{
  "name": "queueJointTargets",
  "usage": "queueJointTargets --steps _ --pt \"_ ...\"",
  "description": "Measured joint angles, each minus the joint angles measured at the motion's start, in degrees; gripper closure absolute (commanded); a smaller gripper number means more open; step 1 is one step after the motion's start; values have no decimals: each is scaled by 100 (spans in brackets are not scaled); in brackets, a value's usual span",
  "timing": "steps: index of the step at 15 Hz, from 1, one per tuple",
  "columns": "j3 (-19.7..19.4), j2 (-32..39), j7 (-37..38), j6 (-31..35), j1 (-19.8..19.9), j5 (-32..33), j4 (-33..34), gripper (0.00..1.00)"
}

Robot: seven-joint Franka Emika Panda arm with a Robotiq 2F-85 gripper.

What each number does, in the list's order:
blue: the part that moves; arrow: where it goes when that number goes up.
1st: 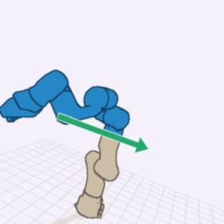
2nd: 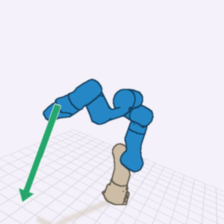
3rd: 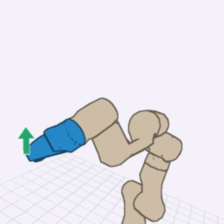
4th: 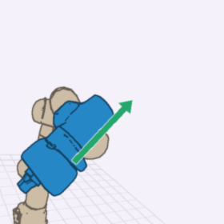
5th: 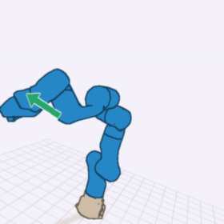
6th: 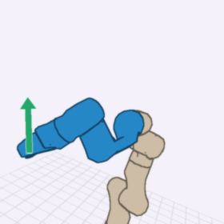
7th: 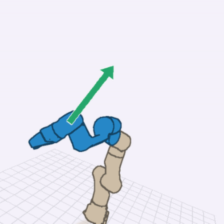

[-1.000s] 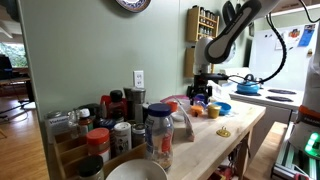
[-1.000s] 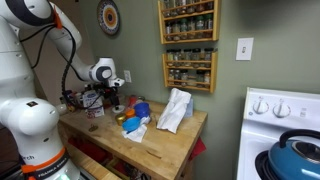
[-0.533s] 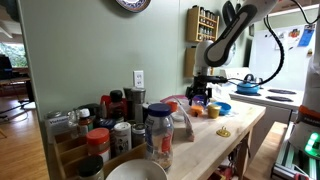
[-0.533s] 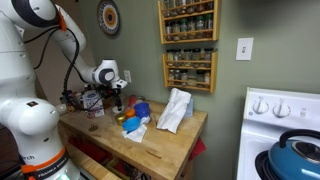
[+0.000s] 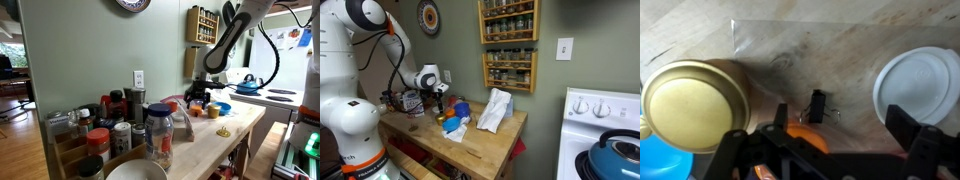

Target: Put the clip on the white packet

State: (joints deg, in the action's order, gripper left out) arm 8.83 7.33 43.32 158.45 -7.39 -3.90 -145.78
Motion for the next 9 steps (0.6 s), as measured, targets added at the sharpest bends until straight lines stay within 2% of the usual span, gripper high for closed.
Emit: queueJointTargets --steps 6,9 --pt "-181 154 79 187 -111 -6 31 15" --pt "-269 178 111 199 -158 -3 36 17"
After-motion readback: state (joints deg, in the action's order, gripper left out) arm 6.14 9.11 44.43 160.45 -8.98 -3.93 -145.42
